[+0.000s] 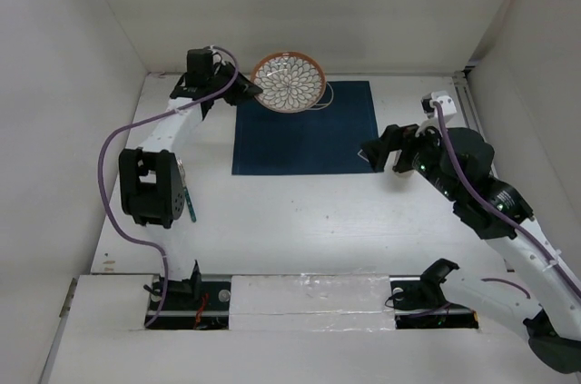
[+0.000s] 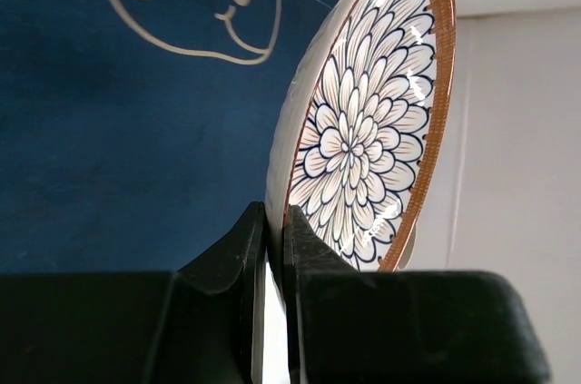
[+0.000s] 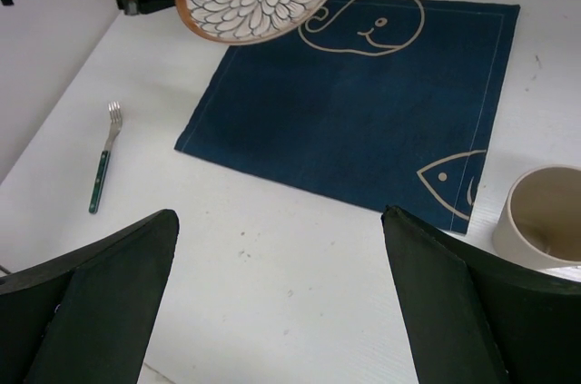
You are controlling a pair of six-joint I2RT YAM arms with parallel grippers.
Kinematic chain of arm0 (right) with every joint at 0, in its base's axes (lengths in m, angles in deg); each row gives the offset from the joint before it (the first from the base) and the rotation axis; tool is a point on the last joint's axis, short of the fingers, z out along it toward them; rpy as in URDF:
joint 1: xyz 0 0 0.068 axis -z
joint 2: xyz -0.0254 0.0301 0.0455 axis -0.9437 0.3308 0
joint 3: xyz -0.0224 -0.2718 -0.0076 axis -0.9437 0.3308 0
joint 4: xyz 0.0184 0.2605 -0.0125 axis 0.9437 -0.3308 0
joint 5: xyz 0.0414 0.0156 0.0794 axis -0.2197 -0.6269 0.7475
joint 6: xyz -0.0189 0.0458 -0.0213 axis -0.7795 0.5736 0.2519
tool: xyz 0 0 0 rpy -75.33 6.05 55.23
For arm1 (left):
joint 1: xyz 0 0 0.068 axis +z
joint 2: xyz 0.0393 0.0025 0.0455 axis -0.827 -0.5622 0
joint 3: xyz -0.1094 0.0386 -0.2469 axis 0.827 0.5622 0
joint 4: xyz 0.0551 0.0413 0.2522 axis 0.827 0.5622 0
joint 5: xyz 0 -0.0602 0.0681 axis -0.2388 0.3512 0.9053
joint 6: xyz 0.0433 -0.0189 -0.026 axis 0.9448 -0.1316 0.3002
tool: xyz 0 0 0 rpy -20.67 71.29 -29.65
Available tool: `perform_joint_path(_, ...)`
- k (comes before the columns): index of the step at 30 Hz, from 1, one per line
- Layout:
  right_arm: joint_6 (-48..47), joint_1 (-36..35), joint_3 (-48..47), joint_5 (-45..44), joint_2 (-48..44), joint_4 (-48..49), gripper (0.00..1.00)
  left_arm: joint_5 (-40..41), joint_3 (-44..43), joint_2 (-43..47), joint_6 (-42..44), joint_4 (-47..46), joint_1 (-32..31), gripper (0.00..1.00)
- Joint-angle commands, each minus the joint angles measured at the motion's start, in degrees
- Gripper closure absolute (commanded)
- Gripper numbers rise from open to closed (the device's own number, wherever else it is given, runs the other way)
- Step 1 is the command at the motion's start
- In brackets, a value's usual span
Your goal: Set the dinner table for one person
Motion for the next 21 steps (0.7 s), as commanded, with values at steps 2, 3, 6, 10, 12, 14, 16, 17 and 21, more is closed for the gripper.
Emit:
perform_joint_path(2,0.9,0.7,-0.3,-0.9,-1.7,-0.5,0.00,-3.1,-2.5,-1.4,-3.3,-12.6,-3.5,1.00)
perform_joint_path(3,0.9,0.7,-0.3,-0.9,-1.7,-0.5,0.00,-2.3,-2.5,-2.1,-3.8,-13.2,-4.2,1.00)
perform_joint_path(6,0.9,0.7,0.2,-0.9,-2.2,-1.1,0.00,-2.3,-2.5,-5.3,-3.8,-14.4,-6.1,1.00)
perform_joint_path(10,0.9,0.7,0.2,-0.9,-3.5,-2.2,0.00,-1.7,-2.5,-8.1,-4.4,-15.3,-6.8,1.00)
perform_joint_path(12,0.9,0.7,0.2,-0.9,-3.5,-2.7,0.00,-1.7,-2.5,-9.2,-4.4,-16.4,-6.8,1.00)
perform_joint_path(14,0.9,1.3,0.2,-0.9,-3.5,-2.7,0.00,-1.7,-2.5,-10.5,-3.8,-16.9,-6.8,1.00)
perform_joint_path(16,0.9,1.3,0.2,-0.9,-3.5,-2.7,0.00,-1.7,-2.5,-11.9,-3.3,-16.9,-7.3,1.00)
perform_joint_path(17,0.3,1.3,0.2,-0.9,-3.5,-2.7,0.00,-2.2,-2.5,-11.9,-3.3,-16.9,-7.3,1.00)
perform_joint_path(21,0.3,1.3,0.8,-0.3,-2.9,-2.1,0.00,-3.2,-2.5,-14.0,-3.3,-18.6,-7.3,1.00)
